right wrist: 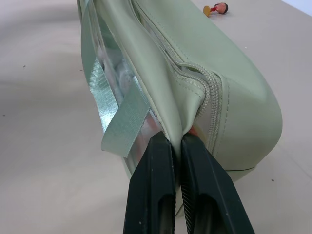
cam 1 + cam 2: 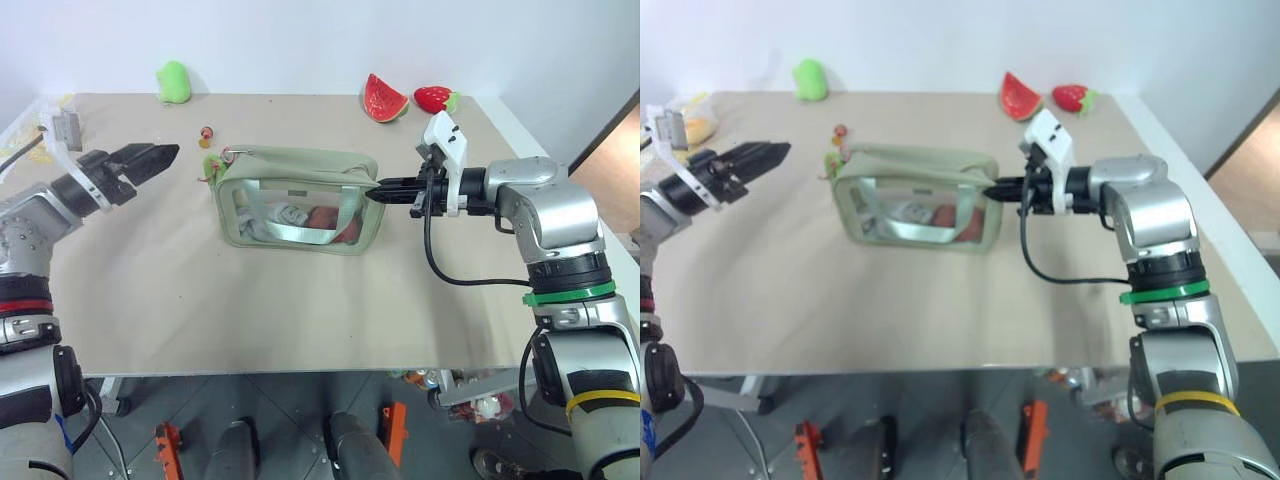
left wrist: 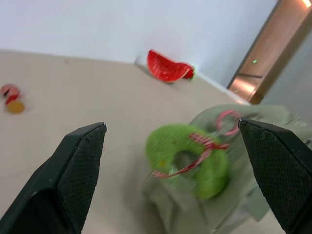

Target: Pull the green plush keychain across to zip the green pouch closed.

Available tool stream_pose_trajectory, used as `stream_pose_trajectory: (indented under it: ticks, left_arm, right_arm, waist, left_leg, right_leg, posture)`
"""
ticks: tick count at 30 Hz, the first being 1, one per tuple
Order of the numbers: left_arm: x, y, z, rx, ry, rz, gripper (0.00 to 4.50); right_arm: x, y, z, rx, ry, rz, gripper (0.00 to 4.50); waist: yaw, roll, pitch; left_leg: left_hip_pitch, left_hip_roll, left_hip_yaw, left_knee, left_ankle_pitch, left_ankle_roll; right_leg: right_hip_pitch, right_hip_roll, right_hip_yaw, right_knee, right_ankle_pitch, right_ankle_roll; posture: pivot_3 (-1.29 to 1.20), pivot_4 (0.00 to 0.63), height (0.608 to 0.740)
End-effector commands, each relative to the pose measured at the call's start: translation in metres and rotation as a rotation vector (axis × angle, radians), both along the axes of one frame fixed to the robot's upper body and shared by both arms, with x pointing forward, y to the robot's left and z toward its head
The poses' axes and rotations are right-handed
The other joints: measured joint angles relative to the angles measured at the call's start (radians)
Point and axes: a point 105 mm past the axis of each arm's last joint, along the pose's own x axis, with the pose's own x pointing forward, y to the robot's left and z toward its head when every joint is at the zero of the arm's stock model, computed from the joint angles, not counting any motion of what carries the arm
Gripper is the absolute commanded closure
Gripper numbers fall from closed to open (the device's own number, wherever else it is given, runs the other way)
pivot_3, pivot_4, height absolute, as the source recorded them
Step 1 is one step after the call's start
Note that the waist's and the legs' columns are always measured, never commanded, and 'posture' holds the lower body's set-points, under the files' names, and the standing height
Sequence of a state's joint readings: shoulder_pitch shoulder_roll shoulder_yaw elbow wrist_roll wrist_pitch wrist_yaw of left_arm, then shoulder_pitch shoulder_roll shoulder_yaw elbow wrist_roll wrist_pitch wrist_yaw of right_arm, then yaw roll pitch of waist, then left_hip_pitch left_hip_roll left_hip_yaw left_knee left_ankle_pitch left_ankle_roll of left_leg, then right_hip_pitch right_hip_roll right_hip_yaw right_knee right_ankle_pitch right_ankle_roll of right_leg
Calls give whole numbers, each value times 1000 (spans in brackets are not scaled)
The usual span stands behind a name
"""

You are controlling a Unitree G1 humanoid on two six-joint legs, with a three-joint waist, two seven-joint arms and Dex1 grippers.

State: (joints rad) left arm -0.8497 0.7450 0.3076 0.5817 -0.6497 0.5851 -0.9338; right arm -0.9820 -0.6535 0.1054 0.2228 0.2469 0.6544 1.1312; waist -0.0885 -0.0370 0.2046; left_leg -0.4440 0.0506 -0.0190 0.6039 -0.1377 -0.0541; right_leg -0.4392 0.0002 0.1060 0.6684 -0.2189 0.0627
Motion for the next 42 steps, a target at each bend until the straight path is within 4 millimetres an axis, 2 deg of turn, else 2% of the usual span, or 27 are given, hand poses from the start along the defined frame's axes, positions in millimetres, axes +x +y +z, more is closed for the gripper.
stream_pose_trajectory:
  ticks: [1,8,13,24,42]
  left_arm:
    - [1,-11,10,43,-56,-39,0]
    - [12,-18,-7,86,-11,-35,0]
    - [15,-19,-10,84,1,-32,0]
    - [25,-36,-13,82,14,-62,0]
    - [42,-46,-21,81,38,-21,0]
  right_arm:
    - [-6,1,11,19,-36,14,4449]
    - [-6,-1,10,19,-38,-1,4449]
    - [-7,-2,9,22,-37,-10,4449]
    - [-8,-2,12,36,-46,-14,4449]
    - [-9,-2,14,42,-55,-27,4449]
  waist:
    - [1,0,0]
    - [0,0,0]
    - [0,0,0]
    - [3,0,0]
    - [3,0,0]
  left_leg:
    - [0,0,0,0,0,0]
    - [0,0,0,0,0,0]
    - [0,0,0,0,0,0]
    - [0,0,0,0,0,0]
    - [-1,0,-1,0,0,0]
  right_leg:
    - [0,0,0,0,0,0]
    - [0,0,0,0,0,0]
    - [0,0,0,0,0,0]
    - [0,0,0,0,0,0]
    - [0,0,0,0,0,1]
  posture:
    - [0,150,740]
    - [0,150,740]
    - [0,150,740]
    - [0,150,740]
    - [0,150,740]
